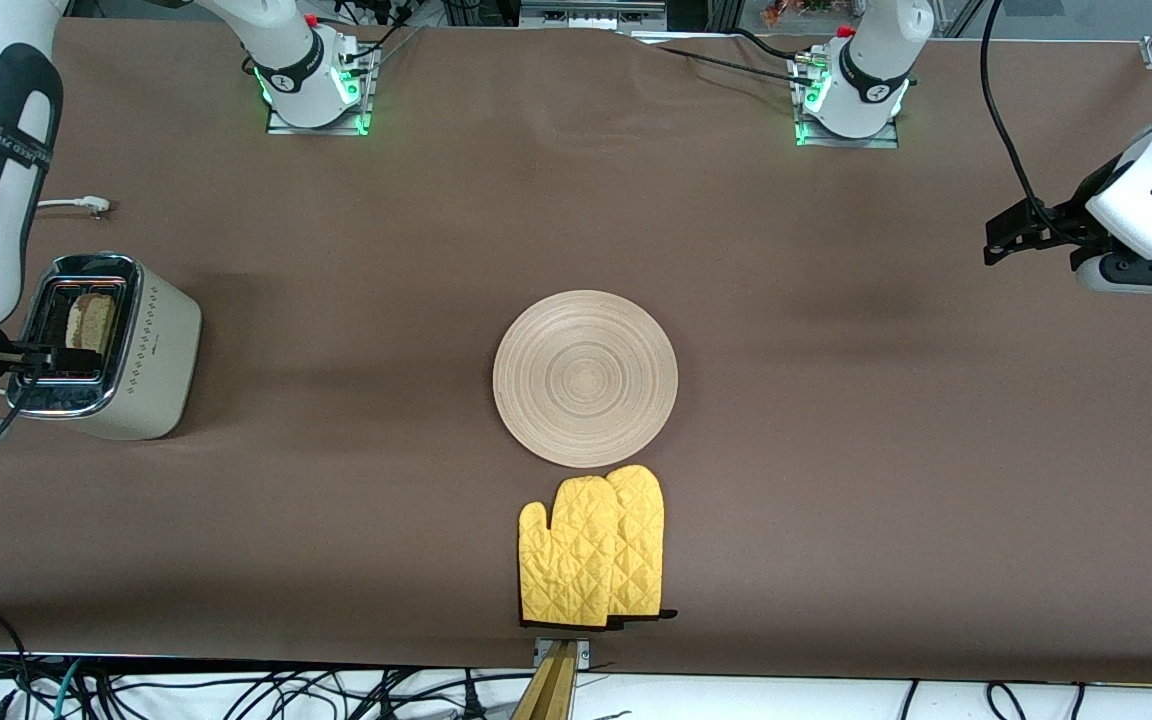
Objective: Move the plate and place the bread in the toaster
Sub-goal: 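Open the right gripper and lift it off the bread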
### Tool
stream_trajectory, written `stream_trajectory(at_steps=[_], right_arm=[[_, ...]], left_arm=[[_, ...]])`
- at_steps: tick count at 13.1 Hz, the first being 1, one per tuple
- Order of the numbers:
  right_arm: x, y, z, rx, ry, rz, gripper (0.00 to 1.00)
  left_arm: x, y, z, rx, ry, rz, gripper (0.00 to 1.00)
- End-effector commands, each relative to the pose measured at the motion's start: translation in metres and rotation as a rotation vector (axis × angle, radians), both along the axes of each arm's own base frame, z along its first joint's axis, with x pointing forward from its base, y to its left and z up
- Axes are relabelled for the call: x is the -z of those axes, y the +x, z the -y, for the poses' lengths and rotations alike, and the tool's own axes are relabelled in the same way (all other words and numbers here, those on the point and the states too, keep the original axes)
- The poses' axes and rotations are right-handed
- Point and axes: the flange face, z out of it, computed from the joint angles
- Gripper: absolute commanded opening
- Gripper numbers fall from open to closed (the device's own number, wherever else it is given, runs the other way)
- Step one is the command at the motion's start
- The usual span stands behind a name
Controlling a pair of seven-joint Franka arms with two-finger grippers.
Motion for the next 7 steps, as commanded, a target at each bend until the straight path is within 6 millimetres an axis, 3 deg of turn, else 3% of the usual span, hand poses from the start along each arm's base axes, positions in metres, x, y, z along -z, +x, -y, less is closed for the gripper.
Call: stream_trajectory(at_steps=[1, 2, 3, 5, 7], right_arm=[[-0.029, -0.004, -0.033, -0.049, 0.043, 0.036, 1.00], [-0.037, -0.006, -0.040, -0.059, 0.054, 0.048, 1.00], [-0.040, -0.010, -0.062, -0.099, 0.099, 0.047, 1.00], [-0.046, -0.030, -0.066, -0.126, 0.203, 0.061, 1.00], [-0.058, -0.034, -0.091, -0.254, 0.098, 0.115, 1.00]], left_arm=[[-0.006, 0.003, -0.002, 0.015, 0.012, 0.011, 1.00], [-0.006, 0.003, -0.002, 0.015, 0.010, 0.014, 1.00], [-0.006, 0.003, -0.002, 0.015, 0.010, 0.014, 1.00], [-0.006, 0.004, -0.002, 0.015, 0.010, 0.016, 1.00], [-0.006, 0.004, -0.003, 0.005, 0.008, 0.014, 1.00]])
